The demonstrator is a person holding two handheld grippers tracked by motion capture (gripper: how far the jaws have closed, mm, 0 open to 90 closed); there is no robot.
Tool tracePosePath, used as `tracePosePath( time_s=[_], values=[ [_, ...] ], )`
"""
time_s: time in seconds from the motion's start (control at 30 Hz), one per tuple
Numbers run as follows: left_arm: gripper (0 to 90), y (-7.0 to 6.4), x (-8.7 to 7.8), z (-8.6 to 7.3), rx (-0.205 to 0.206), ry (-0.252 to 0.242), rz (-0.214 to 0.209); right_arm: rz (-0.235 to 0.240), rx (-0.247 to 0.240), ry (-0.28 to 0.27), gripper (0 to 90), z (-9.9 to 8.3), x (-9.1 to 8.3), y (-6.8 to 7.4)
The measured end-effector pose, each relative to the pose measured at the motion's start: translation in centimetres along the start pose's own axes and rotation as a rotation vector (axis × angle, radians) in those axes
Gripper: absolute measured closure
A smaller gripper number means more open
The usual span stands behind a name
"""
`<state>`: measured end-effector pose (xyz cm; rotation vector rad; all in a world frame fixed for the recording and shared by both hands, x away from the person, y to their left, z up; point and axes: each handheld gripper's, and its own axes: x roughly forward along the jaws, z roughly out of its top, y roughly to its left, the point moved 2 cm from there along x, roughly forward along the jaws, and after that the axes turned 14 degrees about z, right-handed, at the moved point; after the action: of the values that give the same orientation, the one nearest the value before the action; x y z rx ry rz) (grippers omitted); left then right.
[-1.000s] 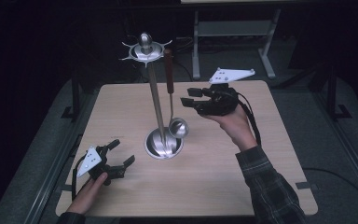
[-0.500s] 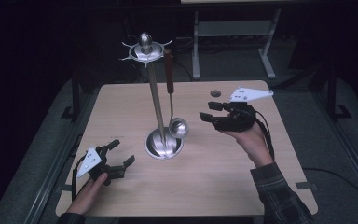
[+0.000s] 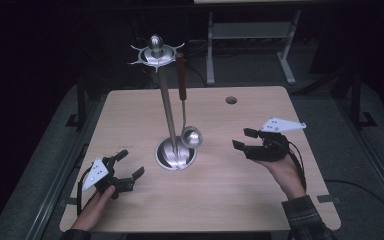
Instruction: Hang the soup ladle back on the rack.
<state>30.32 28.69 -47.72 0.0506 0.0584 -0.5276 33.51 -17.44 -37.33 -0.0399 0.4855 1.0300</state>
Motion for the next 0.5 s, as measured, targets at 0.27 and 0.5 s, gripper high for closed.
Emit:
tracePosePath(
  time_s=[0.27, 0.5],
  values=[
    [9.7, 0.0, -0.1, 0.0, -0.006, -0.001, 0.000, -0.079, 0.033, 0.064, 24.9, -4.1, -0.6, -0.8],
    [9.7, 0.1, -0.1, 0.0, -0.001, 0.001, -0.003, -0.114, 0.077, 0.092, 14.1, -7.9, -1.2, -1.1]
  ],
)
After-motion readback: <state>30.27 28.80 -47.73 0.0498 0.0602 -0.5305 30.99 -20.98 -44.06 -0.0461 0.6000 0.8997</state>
